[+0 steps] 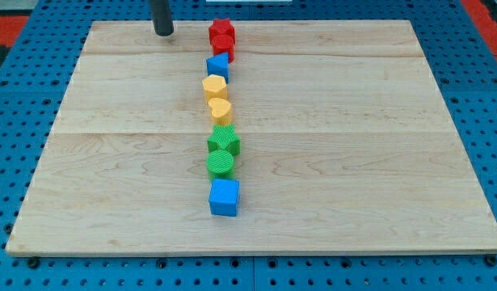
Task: Slide the red star to right side of red circle
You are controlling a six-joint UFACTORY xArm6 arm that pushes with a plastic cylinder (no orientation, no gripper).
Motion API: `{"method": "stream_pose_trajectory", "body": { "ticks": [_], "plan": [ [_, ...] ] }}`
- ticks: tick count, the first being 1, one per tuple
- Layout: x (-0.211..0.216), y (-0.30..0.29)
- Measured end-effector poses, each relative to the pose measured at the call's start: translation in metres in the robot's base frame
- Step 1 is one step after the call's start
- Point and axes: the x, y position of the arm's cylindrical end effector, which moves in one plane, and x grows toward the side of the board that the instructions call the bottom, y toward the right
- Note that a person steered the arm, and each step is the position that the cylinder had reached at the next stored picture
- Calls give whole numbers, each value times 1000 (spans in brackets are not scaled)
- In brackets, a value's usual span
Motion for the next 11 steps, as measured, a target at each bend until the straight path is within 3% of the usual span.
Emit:
{"method": "stream_pose_trajectory", "body": {
  "ticks": [5, 7, 9, 11],
  "plan": [
    [-24, 3],
    [-19, 107],
    [20, 130],
    [16, 224]
  ]
}}
